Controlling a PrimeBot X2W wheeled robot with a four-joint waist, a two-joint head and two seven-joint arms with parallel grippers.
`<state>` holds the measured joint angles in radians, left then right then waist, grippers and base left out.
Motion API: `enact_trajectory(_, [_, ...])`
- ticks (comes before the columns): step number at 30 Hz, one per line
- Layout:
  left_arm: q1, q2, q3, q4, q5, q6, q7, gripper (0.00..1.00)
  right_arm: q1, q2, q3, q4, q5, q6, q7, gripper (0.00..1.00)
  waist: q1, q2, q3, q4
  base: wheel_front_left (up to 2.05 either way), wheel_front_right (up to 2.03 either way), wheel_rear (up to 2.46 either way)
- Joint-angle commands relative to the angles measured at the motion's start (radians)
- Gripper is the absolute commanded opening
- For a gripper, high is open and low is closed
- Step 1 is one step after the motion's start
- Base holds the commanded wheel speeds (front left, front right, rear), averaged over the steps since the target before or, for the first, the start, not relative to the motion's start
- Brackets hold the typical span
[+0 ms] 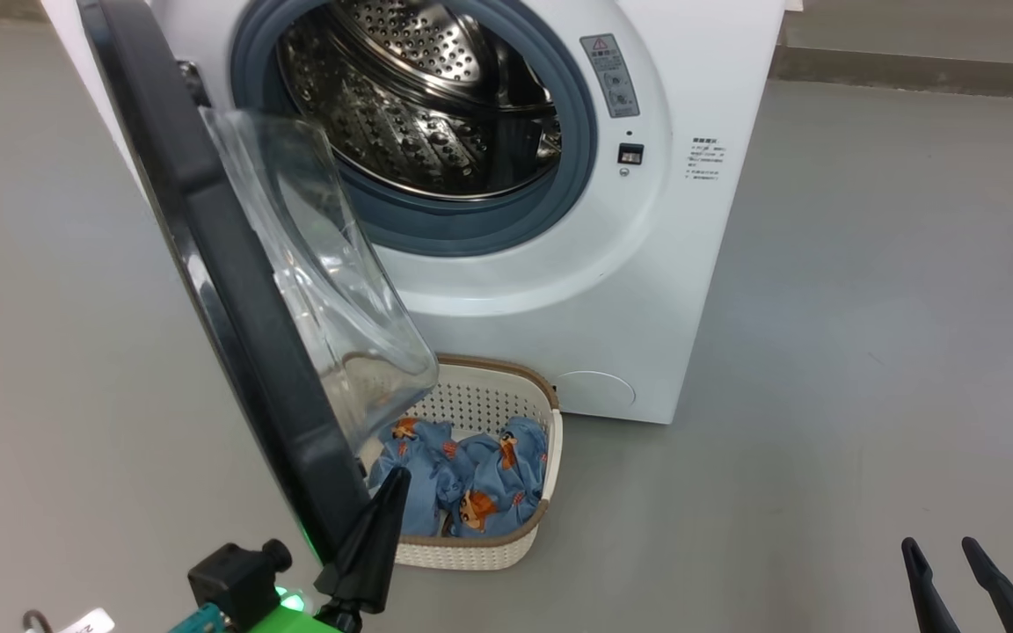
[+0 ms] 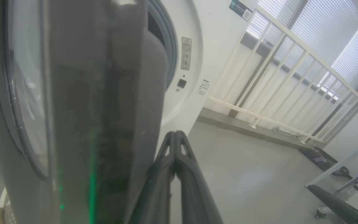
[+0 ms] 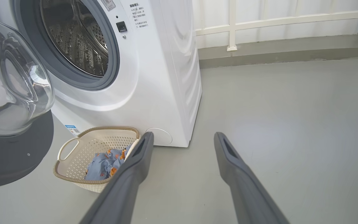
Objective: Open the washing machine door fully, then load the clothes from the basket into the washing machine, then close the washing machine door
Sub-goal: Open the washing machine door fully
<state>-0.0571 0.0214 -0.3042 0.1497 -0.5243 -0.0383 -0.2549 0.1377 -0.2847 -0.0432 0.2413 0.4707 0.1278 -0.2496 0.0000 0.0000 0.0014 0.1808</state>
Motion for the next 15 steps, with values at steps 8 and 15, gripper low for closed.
enact_trajectory(8, [0.015, 0.029, 0.1, -0.066, 0.035, 0.041, -0.007, 0.0, -0.029, -0.017, 0.032, -0.024, -0.004, 0.003, -0.012, 1.0, 0.0, 0.0, 0.002, 0.024, 0.0, 0.0, 0.0])
enact_trajectory(15, [0.047, 0.029, 0.162, -0.1, 0.068, 0.06, -0.007, 0.0, -0.032, -0.009, 0.035, -0.023, -0.003, 0.003, -0.012, 1.0, 0.0, 0.0, 0.006, 0.055, 0.0, 0.0, 0.0])
